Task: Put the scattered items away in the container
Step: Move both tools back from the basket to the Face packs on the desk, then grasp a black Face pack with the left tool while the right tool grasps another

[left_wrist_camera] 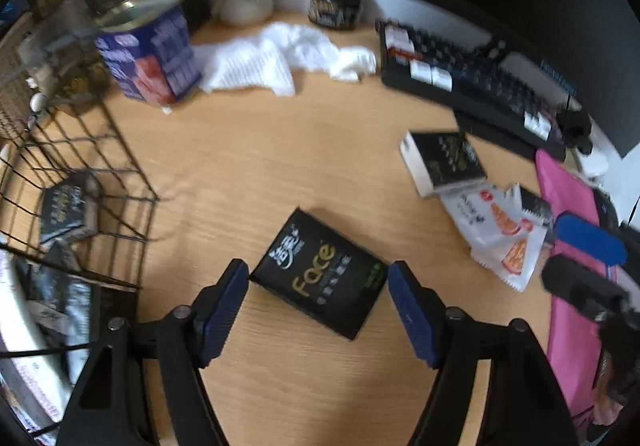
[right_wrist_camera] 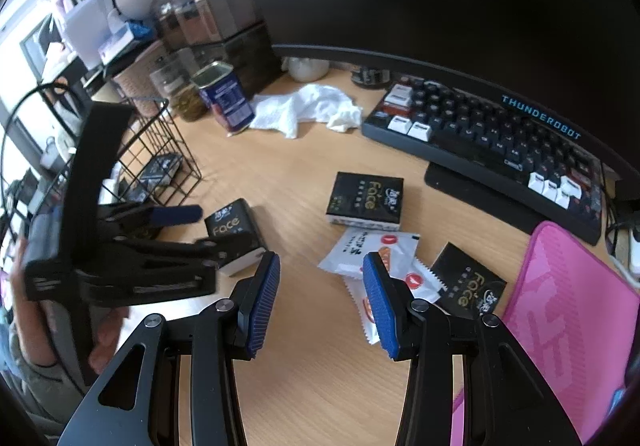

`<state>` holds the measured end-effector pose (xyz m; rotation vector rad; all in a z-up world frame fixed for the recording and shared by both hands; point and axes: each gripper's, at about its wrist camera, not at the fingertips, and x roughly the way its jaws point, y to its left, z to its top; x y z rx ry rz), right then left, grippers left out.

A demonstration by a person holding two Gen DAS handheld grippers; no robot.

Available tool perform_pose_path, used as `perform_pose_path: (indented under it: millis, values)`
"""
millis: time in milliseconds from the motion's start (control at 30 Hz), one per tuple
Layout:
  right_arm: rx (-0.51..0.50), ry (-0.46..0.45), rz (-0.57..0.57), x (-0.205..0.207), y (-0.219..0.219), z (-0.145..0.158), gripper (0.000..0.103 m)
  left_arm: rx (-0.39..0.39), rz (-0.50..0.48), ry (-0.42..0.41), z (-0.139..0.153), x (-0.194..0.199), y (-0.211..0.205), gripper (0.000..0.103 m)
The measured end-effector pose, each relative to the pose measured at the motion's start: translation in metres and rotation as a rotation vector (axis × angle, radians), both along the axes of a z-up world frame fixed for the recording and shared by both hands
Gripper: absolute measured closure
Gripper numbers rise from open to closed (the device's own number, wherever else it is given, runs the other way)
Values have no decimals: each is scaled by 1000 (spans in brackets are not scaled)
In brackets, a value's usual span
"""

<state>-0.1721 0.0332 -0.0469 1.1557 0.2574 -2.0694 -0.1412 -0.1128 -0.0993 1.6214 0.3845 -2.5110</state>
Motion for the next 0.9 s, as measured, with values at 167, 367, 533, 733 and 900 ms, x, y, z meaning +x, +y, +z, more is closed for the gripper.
perform_pose_path:
  millis: [167, 367, 533, 733, 900]
  values:
    - [1, 4, -23, -4, 7, 2, 59, 2, -78, 18, -1, -10, 24, 27]
    - [1, 5, -76, -15, 32, 3, 59, -5, -114, 17, 0, -9, 39, 27]
    - [3, 1, -135, -29, 55, -2, 59, -36, -103, 1, -2, 9, 38, 27]
    - [42, 14, -186, -46, 67, -11, 59, -50, -95, -46, -12, 21, 36, 27]
    - [110, 28, -271, -71, 80, -22, 59, -69, -52, -52, -12, 27, 25, 27]
